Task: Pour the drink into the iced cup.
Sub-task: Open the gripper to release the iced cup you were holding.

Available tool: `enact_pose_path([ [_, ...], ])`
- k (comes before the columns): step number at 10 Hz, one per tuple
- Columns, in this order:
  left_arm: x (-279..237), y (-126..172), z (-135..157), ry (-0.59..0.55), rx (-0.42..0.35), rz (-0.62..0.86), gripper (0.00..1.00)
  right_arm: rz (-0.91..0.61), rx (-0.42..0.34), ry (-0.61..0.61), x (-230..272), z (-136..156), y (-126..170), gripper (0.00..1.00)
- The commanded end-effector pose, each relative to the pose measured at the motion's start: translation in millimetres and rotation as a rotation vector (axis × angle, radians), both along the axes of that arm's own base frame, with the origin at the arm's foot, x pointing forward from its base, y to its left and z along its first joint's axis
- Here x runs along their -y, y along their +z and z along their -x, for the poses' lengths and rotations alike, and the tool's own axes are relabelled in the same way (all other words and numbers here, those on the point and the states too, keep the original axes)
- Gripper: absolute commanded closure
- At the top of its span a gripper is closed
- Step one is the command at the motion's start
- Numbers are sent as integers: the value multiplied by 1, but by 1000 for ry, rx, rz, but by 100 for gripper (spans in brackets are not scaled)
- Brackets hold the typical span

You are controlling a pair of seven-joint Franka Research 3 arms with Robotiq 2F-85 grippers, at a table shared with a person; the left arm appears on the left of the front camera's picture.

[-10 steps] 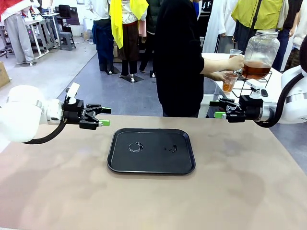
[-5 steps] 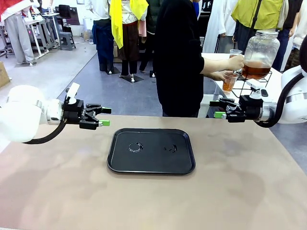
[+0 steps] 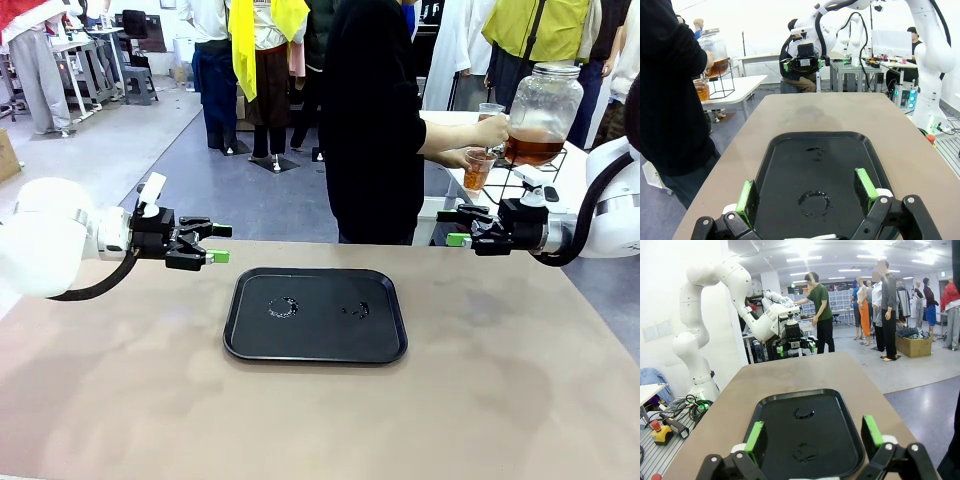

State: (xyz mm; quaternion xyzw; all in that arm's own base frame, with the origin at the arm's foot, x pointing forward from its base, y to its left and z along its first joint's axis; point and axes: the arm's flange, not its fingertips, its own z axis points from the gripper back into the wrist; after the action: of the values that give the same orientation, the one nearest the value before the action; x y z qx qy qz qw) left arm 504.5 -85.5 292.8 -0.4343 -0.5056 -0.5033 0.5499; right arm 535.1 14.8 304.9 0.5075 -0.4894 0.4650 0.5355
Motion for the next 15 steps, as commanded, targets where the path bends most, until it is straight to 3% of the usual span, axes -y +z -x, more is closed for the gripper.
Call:
enact_pose_path([
  [1,1,3,-2,5,-9,-4,0,-1,7,2,0,-1,3,0],
  [15,1,3,-2,5,-9,-4,0,-1,7,2,0,-1,3,0],
])
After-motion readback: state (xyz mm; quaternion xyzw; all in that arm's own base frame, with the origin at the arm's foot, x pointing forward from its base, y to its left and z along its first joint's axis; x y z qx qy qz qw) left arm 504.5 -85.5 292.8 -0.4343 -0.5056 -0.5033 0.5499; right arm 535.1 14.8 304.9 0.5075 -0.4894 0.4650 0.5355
